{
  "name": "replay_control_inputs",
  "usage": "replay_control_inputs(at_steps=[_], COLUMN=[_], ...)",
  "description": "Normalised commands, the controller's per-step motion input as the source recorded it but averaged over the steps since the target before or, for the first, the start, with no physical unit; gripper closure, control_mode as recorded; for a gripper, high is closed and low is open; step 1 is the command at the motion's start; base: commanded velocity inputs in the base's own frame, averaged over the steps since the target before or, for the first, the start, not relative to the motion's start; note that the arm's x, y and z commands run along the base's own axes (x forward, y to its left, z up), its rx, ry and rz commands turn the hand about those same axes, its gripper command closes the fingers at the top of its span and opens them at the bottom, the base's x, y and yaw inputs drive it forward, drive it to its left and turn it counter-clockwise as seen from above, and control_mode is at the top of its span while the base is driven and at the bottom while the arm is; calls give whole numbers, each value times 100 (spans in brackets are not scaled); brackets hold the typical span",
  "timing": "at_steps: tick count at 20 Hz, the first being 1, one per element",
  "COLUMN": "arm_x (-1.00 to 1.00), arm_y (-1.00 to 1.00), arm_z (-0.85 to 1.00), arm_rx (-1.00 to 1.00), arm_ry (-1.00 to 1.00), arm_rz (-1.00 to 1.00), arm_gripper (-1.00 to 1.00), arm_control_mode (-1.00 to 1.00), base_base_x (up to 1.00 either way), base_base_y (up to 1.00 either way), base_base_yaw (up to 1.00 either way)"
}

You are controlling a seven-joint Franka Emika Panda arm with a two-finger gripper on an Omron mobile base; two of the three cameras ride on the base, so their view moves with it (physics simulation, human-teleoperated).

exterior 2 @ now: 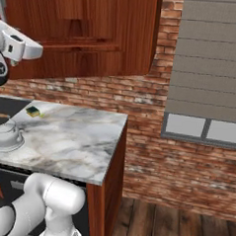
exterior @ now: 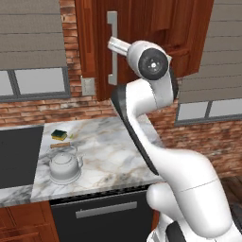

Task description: Open the cabinet. Pick the sponge and place it next to the sink. Then close the cabinet.

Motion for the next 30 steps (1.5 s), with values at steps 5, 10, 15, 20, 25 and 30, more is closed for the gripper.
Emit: replay_control_inputs(at_steps=[5,10,15,20,25,30], arm_x=[51,29,31,49,59,54], arm_y=[7,4,0,0,-1,0], arm_z=[0,0,0,0,0,0], arm_rx=[0,0,0,0,0,0], arm_ry=[0,0,0,0,0,0], arm_rz=[-22,-13,-2,0,0,0], arm_gripper=[-100,-100,-100,-100,-100,-100], arm_control_mode=[-100,-100,-100,-100,-100,-100], base_base_x=[0,0,0,0,0,0], base_base_y=[0,0,0,0,0,0], base_base_yaw=[0,0,0,0,0,0])
